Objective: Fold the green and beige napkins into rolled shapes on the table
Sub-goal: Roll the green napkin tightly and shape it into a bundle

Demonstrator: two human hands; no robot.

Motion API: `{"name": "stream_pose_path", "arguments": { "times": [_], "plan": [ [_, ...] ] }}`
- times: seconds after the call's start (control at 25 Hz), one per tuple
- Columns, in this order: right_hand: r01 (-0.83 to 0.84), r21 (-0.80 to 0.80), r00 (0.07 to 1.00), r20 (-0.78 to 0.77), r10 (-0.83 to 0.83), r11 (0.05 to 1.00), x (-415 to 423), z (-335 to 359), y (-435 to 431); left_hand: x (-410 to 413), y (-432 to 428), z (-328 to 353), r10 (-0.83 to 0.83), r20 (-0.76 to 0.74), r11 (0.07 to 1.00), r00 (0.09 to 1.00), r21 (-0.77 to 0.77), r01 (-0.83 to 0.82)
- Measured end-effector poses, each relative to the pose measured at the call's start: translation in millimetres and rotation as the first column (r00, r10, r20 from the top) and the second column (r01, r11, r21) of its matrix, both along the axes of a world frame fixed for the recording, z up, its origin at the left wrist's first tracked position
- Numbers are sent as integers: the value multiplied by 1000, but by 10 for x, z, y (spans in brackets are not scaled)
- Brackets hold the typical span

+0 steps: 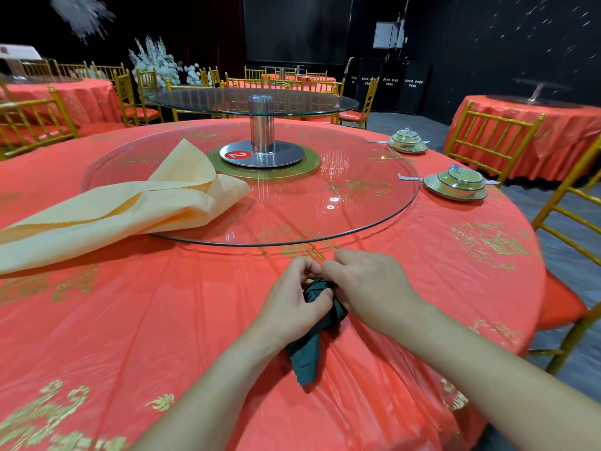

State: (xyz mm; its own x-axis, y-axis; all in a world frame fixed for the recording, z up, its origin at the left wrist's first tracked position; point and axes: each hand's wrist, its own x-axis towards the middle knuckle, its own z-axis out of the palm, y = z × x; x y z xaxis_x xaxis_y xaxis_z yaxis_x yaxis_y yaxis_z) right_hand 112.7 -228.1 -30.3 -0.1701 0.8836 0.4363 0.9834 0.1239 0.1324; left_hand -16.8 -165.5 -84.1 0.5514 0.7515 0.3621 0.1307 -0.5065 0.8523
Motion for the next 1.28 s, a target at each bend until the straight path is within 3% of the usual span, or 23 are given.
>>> {"name": "stream_pose_path", "arguments": {
  "times": [0.08,0.16,0.4,0.72,0.96,1.16,1.28],
  "plan": [
    [70,-6,989,-132,-70,998,24,-67,-51,12,-16,-4,3,-8,1000,1000,12,-3],
    [137,-158,935,-305,-180,978,59,-83,-60,37,-41,-9,4,-7,1000,1000,-1,-4],
    [-15,-338,925,-362,-115,941,137,54,-59,49,-44,-17,2,-21,1000,1000,-20,-2],
    [108,-381,958,-208,-198,918,66,176,24,5,-64,3,-47,-67,999,997,-22,46],
    [66,-416,997,-17,-80,907,15,279,49,1,-38,-23,-101,-46,993,994,-70,98],
    [30,-426,994,-78,-70,904,93,232,124,11,-37,-37,-121,-51,990,991,-77,117],
    [-24,-323,992,-127,-18,946,144,60,92,31,-1,-59,-108,-51,992,993,-64,105]
  ]
}}
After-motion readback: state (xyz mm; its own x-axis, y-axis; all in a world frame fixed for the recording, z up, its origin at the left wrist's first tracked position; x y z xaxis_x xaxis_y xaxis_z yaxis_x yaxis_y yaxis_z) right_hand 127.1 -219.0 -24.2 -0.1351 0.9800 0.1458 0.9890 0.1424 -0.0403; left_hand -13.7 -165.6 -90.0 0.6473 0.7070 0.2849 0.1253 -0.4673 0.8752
